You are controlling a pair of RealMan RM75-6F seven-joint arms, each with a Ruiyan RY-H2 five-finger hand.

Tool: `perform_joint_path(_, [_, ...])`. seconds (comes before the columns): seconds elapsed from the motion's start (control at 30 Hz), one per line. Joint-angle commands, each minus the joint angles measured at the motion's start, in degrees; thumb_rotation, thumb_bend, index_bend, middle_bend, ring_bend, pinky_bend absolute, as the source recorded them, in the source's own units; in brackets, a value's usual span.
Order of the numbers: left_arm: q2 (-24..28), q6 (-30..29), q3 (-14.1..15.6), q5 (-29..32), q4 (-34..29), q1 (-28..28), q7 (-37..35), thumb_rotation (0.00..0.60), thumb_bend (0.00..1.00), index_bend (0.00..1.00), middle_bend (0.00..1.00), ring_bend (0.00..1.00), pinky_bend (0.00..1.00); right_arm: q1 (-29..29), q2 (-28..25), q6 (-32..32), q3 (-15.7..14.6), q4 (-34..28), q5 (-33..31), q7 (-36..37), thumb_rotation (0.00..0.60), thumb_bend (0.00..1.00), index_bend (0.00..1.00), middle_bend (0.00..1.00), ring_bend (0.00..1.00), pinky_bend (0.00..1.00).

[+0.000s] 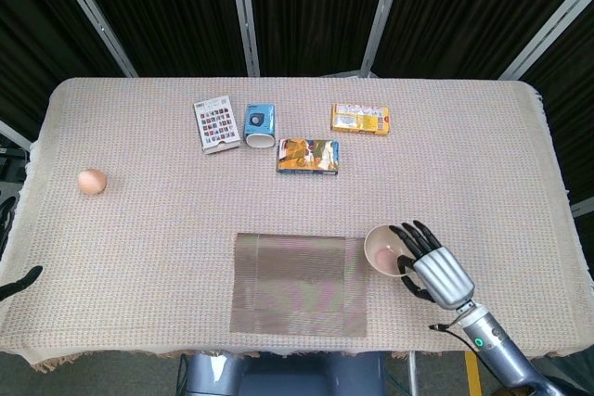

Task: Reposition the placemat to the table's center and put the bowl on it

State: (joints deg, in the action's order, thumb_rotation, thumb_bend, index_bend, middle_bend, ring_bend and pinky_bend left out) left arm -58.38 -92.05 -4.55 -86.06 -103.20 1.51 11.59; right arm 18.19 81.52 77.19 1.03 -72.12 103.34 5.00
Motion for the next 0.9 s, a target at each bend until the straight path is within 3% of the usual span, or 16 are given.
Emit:
perform_joint_path(0.03, [-0.07,0.08,0.03,-0.01,-0.04,0.04,0.16,0.6,0.0,0.0,0.0,0.0,0.0,1.78,-1.18,-0.56,3.61,1.9,-4.05,1.52,0.6,0.45,0.82,0.06,0.0,0.04])
perform_joint_path(0.27, [-0.36,0.18,0.1,0.02,-0.2,0.1,0.87,0.6,0.0,0.0,0.0,0.0,0.0,5.85,1.43,-9.79,10.43,12.4,-16.33,2.63,0.6,0.45,0.82,0.06,0.0,0.05])
perform_joint_path(0.6, [-0.8,1.06,-0.25,1.29,0.12,0.51,1.5,0.6,0.0,0.0,0.0,0.0,0.0,8.02,6.08,-19.72,11.55,25.7,-24.19,0.23,0.6,0.44,0.81,0.06,0.0,0.05])
perform_joint_path(0.67, [-0.94,1.25,-0.27,1.41,0.18,0.64,1.76,0.6,0.0,0.0,0.0,0.0,0.0,8.1,7.1,-20.31,11.18,27.88,-24.52,0.76,0.6,0.38,0.59,0.05,0.0,0.05])
perform_joint_path(0.73, [-1.06,1.33,-0.21,1.4,0.2,0.68,1.99,0.6,0.0,0.0,0.0,0.0,0.0,8.13,7.42,-20.85,10.5,29.06,-24.3,1.6,0.6,0.15,0.17,0.02,0.0,0.02])
perform_joint_path(0.8, [-1.17,1.33,-0.18,1.39,0.23,0.69,2.22,0.6,0.0,0.0,0.0,0.0,0.0,8.11,6.75,-22.05,9.63,28.63,-23.94,3.25,0.6,0.02,0.0,0.0,0.0,0.0])
perform_joint_path(0.9, [-1.32,1.55,-0.04,1.39,0.24,0.76,2.52,0.6,0.0,0.0,0.0,0.0,0.0,7.76,4.72,-21.26,9.2,25.71,-23.3,5.84,0.6,0.0,0.0,0.0,0.0,0.0])
